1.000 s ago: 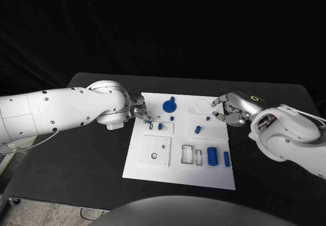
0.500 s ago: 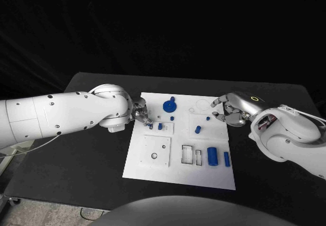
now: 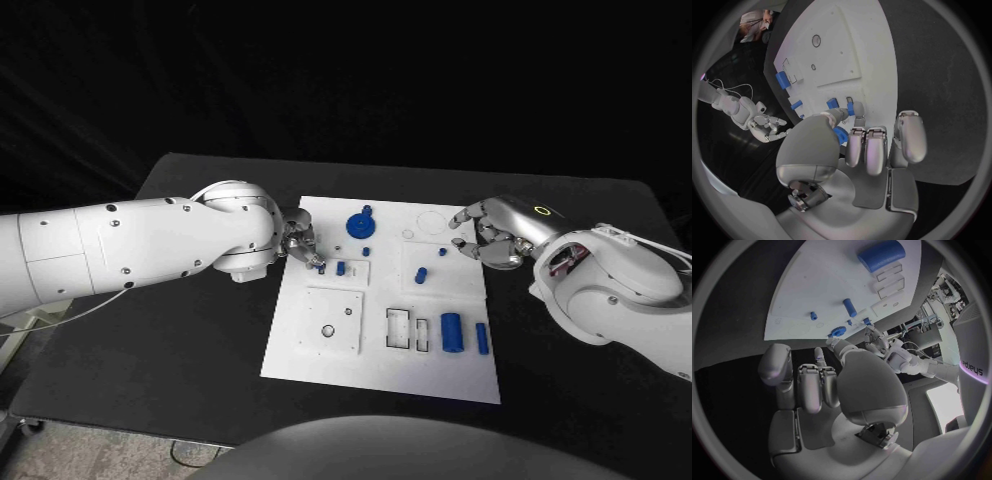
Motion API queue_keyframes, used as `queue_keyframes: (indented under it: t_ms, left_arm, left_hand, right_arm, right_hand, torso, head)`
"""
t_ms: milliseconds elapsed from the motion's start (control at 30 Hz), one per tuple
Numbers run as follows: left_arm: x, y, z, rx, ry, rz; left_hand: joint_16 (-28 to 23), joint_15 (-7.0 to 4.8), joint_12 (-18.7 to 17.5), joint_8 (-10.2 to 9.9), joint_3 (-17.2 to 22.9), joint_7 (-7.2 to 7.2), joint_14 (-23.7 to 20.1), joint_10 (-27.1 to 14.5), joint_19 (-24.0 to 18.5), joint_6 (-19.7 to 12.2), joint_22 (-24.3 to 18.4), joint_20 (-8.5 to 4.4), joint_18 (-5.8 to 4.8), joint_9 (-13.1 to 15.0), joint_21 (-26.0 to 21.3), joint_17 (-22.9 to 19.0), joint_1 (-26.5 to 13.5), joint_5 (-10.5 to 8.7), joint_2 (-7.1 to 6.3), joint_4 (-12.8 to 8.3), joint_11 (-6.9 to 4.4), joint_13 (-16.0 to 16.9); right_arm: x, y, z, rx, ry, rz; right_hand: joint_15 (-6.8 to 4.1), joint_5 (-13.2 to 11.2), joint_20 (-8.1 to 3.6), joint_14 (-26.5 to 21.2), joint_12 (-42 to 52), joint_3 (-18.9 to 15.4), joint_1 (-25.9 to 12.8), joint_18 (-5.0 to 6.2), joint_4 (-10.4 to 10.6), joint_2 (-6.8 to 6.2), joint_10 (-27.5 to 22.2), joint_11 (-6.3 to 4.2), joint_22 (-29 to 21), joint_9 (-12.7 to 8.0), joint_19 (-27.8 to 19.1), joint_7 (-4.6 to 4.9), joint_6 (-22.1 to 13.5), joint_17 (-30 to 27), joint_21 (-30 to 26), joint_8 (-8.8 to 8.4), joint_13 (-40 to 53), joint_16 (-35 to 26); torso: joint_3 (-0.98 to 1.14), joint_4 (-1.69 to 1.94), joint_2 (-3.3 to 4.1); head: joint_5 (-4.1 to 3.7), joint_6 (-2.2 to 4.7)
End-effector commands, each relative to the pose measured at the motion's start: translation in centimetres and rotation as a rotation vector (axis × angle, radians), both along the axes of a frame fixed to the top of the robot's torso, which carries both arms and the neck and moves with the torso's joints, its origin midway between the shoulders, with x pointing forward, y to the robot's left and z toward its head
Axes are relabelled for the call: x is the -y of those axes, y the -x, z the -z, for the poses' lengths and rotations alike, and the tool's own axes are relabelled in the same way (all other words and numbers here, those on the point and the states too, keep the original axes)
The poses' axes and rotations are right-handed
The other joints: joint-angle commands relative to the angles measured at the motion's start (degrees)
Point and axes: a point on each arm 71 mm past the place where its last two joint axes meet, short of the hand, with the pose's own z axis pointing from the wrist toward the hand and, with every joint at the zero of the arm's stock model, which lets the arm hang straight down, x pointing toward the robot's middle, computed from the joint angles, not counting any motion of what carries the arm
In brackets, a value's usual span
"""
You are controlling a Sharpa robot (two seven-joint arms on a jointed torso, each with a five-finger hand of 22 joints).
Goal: Assemble the parts on the task board
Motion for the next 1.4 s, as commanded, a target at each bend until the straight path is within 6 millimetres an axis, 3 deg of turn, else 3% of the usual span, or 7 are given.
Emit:
queue_keyframes:
  t_ms: [33, 833, 1133, 1400]
  left_arm:
    - [0.10, 0.28, 0.47, -0.016, -0.014, 0.026]
    - [-0.02, 0.68, 0.74, -0.021, -0.006, 0.031]
    - [0.03, 0.65, 0.69, -0.012, 0.014, 0.042]
    - [-0.07, 0.74, 0.55, 0.002, 0.040, 0.045]
  left_hand:
    - [0.14, -0.23, -0.18, -0.19, 0.37, -0.32, 6.02, 3.87, 0.00, -0.19, 10.56, -0.02, 0.70, -0.02, -0.21, 15.08, -0.38, -0.16, 0.27, 0.11, -0.22, 13.38]
    - [0.14, -0.19, -0.26, -0.37, 1.05, -0.26, 6.02, 3.79, -0.08, -0.26, 10.52, 0.01, 0.72, -0.09, -0.33, 15.08, -0.40, 0.15, 0.15, -0.55, -0.17, 13.33]
    - [0.14, -0.19, -0.11, -0.33, 3.11, -0.25, 6.02, 3.92, 0.04, 0.11, 10.59, 0.02, 0.68, 0.09, -0.13, 15.08, -0.71, 2.18, -0.41, -2.46, -0.17, 13.42]
    - [0.14, -0.23, -0.01, -0.18, 6.27, -0.22, 6.02, 4.02, 0.11, 0.17, 10.63, -0.01, 0.66, 0.50, 0.02, 15.08, -1.44, 2.21, -1.45, -4.53, -0.20, 13.49]
  right_arm:
    - [0.11, -0.01, 0.11, -0.012, 0.005, 0.004]
    - [0.28, -0.11, 0.30, -0.026, 0.014, 0.015]
    - [0.32, -0.11, 0.37, -0.028, 0.015, 0.017]
    - [0.39, -0.11, 0.41, -0.031, 0.018, 0.019]
  right_hand:
    - [0.48, 0.24, 0.07, 3.90, -0.31, 0.34, 0.45, 0.83, 0.00, 0.08, 3.62, 0.39, 6.83, -0.05, -0.33, 0.01, 0.41, 5.13, -0.26, 0.37, 12.17, -0.25]
    - [0.51, 0.27, 0.10, 3.84, -0.45, 0.44, 0.50, 0.90, -0.11, 0.00, 3.51, 0.44, 6.72, -0.19, -0.47, 0.09, 0.27, 4.90, -0.71, 0.27, 12.05, -0.44]
    - [0.52, 0.27, 0.10, 3.83, -0.46, 0.47, 0.51, 0.91, -0.13, -0.01, 3.50, 0.46, 6.69, -0.24, -0.50, 0.11, 0.19, 4.87, -0.81, 0.22, 12.03, -0.47]
    - [0.53, 0.28, 0.11, 3.79, -0.53, 0.50, 0.52, 0.95, -0.16, -0.02, 3.45, 0.47, 6.63, -0.28, -0.57, 0.13, 0.13, 4.69, -1.06, 0.19, 11.97, -0.61]
  torso:
    - [0.01, 0.01, 0.01]
    - [0.01, 0.00, 0.00]
    - [0.01, -0.02, 0.00]
    - [0.02, 0.03, -0.02]
  head:
    - [-0.03, 0.00]
    - [-0.10, 0.00]
    - [-0.18, 0.00]
    - [-0.25, 0.00]
